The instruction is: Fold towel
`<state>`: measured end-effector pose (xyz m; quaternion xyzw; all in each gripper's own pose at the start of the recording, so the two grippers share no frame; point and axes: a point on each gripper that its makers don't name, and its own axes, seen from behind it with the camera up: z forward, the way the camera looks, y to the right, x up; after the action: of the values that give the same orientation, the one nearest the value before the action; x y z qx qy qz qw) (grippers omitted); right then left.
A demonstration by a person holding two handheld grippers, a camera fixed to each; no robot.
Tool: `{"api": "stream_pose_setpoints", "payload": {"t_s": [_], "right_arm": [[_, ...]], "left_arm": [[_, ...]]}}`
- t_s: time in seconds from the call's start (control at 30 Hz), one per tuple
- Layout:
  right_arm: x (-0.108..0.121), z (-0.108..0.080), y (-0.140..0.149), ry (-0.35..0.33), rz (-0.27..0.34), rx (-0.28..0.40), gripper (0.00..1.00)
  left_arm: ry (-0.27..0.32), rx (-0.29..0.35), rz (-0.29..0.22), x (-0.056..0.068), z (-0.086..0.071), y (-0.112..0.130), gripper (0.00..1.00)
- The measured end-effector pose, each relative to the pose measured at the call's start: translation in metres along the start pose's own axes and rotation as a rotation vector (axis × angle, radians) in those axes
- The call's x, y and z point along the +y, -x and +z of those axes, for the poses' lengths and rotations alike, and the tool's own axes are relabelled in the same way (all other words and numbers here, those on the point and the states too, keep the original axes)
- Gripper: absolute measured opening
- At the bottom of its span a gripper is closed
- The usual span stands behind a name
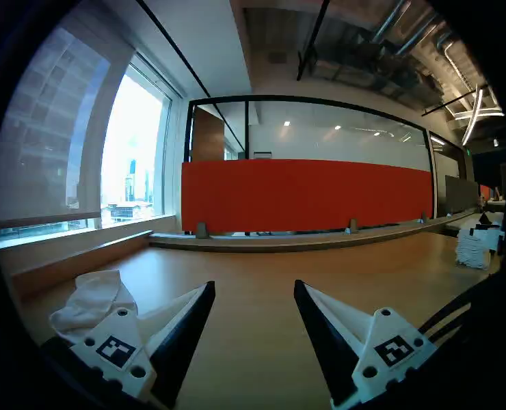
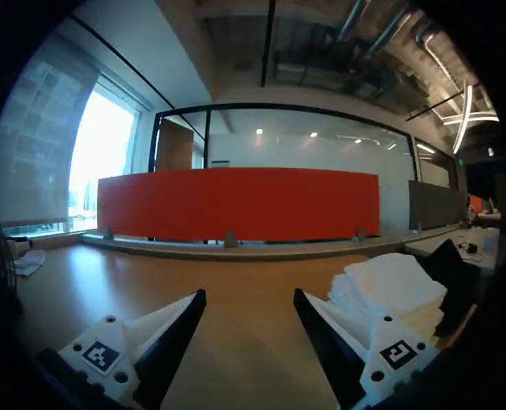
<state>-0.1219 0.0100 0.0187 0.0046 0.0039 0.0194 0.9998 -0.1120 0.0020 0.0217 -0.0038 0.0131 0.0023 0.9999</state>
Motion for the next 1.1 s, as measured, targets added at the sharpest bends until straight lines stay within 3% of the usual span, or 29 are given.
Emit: {"api": "stream_pose_setpoints", "payload": {"t_s": [1.1], "right_arm": [[0.0002, 0.0002, -0.0001, 0.0, 0.0, 0.0, 1.0]], "left_arm": [[0.001, -0.003, -0.002, -0.0015, -0.0015, -0.006, 0.85]]}}
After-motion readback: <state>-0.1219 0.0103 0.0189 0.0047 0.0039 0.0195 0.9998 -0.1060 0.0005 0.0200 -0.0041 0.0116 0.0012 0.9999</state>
